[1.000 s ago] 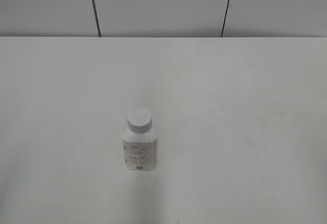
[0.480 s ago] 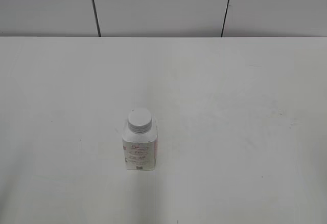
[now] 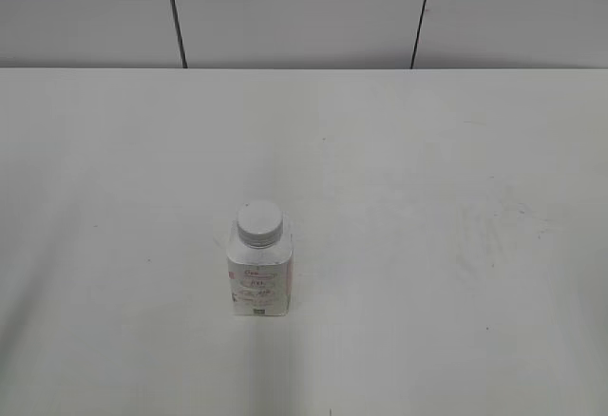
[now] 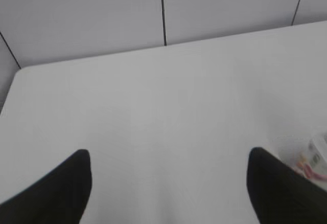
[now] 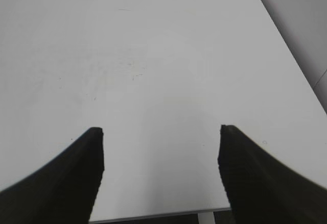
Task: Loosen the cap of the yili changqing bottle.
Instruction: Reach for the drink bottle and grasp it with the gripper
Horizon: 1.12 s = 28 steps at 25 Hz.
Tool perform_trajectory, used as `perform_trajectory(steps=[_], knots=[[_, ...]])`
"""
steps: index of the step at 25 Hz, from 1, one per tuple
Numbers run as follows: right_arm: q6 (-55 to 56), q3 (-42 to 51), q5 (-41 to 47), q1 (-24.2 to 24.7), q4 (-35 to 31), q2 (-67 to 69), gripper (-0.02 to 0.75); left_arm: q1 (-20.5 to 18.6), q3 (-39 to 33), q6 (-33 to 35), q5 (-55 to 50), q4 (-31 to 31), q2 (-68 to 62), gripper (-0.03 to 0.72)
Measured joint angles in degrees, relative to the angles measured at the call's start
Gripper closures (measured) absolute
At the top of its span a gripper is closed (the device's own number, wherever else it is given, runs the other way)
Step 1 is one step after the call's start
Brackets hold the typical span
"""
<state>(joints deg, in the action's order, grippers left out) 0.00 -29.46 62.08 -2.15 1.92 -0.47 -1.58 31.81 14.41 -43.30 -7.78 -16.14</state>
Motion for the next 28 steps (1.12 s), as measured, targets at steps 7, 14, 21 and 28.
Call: perform_trajectory(steps=[7, 14, 21, 28], knots=[[0.0, 0.0, 0.0, 0.0, 0.0, 0.0, 0.186, 0.2, -2.2, 6.5, 15.2, -7.0, -12.3, 0.123], [0.0, 0.0, 0.0, 0.0, 0.0, 0.0, 0.186, 9.6, -6.8, 9.0, 23.9, -6.9, -18.6, 0.123], [0.0, 0.0, 0.0, 0.0, 0.0, 0.0, 0.186, 15.4, -11.3, 5.2, 30.4, -2.4, -21.5, 0.123], [0.0, 0.0, 0.0, 0.0, 0.0, 0.0, 0.186, 18.0, -11.6, -13.7, 34.3, 12.7, -21.6, 0.123]])
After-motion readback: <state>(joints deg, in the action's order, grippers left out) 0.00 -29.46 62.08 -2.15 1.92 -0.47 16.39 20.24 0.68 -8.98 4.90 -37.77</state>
